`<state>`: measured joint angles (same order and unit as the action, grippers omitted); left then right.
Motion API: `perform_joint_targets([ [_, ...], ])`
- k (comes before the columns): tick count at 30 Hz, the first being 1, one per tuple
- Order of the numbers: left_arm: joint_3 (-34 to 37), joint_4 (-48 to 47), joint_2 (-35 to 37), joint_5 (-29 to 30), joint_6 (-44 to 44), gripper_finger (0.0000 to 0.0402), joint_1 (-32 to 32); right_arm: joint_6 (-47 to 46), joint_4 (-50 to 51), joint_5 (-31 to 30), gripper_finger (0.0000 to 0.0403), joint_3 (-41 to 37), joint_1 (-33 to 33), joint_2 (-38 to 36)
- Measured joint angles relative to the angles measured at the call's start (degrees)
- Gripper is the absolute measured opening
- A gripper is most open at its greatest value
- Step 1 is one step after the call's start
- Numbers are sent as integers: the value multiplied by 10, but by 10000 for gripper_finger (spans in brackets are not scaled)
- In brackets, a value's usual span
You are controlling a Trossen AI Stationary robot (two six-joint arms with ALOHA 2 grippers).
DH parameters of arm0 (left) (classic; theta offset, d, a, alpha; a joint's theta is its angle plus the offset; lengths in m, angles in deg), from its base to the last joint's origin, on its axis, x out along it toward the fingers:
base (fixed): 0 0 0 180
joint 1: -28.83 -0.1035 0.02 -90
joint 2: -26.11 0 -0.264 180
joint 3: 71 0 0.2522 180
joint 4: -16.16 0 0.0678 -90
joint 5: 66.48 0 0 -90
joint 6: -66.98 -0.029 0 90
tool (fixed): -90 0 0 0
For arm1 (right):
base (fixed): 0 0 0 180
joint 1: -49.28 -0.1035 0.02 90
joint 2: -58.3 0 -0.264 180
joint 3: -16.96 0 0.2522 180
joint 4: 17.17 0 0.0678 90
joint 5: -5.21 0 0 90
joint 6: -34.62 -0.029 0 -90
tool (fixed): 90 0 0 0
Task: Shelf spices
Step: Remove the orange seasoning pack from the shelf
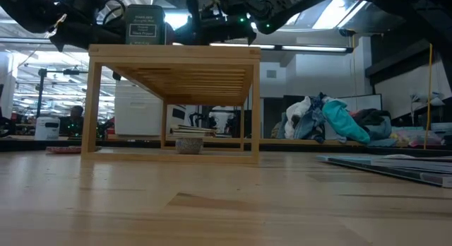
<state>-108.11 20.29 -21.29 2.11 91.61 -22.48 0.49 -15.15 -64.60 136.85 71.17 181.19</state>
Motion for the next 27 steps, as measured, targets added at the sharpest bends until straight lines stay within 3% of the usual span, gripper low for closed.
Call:
perform_joint_targets([
  [14, 0, 23, 67, 0, 10, 0, -39, 58, 27, 19, 5, 0, 3, -65],
  [27, 0, 11, 91, -9, 21, 0, -39, 90, 102, 9, 4, 0, 3, -67],
])
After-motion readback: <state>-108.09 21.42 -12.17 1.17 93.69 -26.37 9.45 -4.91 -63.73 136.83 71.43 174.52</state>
